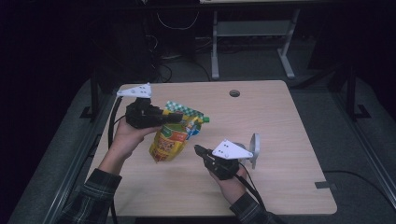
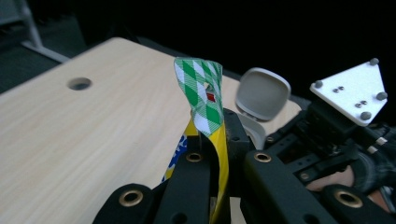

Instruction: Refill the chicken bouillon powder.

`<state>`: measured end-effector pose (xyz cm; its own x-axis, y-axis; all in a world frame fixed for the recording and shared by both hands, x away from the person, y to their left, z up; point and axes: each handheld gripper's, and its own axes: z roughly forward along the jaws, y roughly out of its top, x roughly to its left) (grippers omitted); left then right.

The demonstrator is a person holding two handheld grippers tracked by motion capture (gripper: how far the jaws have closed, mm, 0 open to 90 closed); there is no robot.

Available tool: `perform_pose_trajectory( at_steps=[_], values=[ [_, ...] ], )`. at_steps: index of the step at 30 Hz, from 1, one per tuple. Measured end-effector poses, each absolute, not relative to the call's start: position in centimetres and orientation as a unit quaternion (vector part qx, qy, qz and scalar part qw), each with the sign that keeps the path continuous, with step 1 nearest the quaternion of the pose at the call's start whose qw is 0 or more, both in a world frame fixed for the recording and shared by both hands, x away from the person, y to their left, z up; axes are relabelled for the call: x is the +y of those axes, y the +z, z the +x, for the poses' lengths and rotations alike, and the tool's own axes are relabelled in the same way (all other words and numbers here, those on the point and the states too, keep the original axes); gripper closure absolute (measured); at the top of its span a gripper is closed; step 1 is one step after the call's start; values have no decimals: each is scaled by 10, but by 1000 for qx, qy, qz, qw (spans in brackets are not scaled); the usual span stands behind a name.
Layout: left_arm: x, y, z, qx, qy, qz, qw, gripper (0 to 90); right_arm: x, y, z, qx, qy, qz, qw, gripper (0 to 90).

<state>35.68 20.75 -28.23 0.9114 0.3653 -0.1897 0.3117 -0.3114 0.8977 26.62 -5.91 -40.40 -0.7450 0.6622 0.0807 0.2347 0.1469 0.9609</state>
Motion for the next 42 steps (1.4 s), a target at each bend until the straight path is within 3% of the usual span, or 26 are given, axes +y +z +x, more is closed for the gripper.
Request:
perform_pose_trajectory(
  at_steps=[9,27,42],
  values=[
    [235,-303,353,239,63,779,576,900,-82,-402,266,756,570,291,138,900],
    [259,-349,350,280,117,749,589,900,-126,-403,245,789,546,264,100,899],
    [280,-365,335,292,143,725,608,900,-161,-410,229,795,534,272,100,899]
  ],
)
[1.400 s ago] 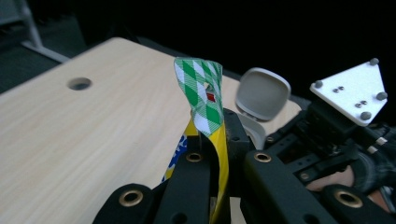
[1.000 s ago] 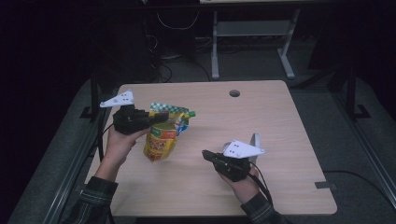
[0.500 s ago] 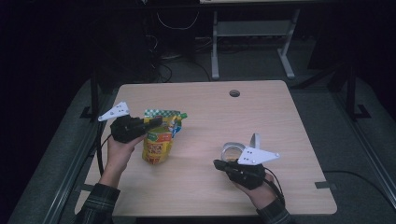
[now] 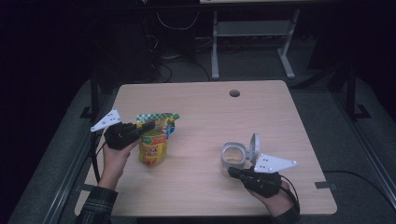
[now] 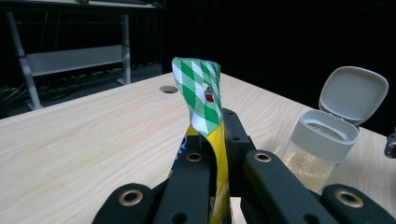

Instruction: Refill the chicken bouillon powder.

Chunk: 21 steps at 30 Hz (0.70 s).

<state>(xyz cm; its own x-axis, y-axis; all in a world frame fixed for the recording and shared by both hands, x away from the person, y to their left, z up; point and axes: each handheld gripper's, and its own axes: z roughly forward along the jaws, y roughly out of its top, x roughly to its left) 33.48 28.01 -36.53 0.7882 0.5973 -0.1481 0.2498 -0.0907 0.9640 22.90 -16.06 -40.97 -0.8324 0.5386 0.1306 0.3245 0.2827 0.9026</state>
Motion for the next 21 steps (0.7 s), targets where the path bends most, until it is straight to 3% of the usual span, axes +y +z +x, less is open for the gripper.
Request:
perform_pose_trajectory(
  at_steps=[21],
  values=[
    [308,-377,298,302,169,720,602,899,-211,-420,218,786,516,319,119,899]
  ],
)
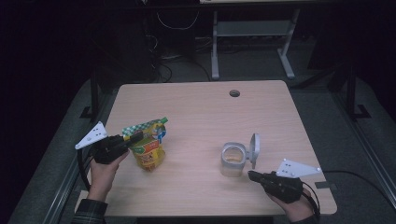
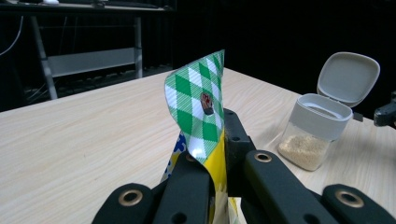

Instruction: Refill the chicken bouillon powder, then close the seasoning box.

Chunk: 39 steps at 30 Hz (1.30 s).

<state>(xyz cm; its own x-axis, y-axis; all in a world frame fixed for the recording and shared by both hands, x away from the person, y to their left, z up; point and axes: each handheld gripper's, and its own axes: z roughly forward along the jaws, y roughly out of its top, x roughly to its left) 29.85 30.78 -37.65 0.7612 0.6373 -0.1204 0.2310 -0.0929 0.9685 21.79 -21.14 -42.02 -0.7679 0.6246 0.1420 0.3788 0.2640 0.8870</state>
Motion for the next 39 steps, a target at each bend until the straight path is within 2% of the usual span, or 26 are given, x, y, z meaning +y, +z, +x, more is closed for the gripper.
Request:
perform_pose_trajectory(
  at_steps=[15,19,25,30,34,39],
  values=[
    [317,-382,284,309,173,714,603,885,-225,-422,225,782,508,335,133,900],
    [317,-382,284,313,177,715,599,745,-227,-421,225,779,509,339,136,900],
    [322,-383,280,325,175,722,585,442,-228,-421,226,780,507,340,137,900],
    [329,-386,275,335,169,732,568,290,-230,-421,227,778,507,344,141,900],
    [331,-392,268,339,167,743,553,211,-231,-421,227,777,506,346,142,900],
    [330,-400,254,344,159,755,535,162,-235,-421,228,777,503,349,148,900]
  ],
)
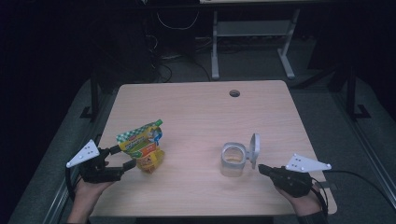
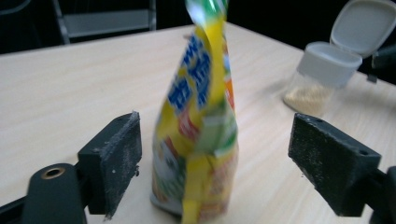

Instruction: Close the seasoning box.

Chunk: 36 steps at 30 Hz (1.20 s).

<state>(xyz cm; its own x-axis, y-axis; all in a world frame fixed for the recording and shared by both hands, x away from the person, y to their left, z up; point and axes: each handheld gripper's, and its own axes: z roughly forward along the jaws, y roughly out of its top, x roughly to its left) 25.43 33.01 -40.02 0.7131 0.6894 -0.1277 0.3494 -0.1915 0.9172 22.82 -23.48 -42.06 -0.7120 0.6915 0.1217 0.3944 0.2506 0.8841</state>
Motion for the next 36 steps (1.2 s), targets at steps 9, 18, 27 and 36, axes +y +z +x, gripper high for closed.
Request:
perform_pose_trajectory(
  at_steps=[9,18,27,36],
  values=[
    [326,-416,229,343,136,784,499,141,-243,-423,236,771,497,370,149,899],
    [304,-424,216,303,103,818,478,144,-252,-418,250,760,510,376,148,899],
    [284,-428,217,286,90,831,469,146,-247,-406,262,756,531,356,140,899],
    [277,-433,218,285,83,834,464,146,-240,-397,269,754,544,339,140,899]
  ],
)
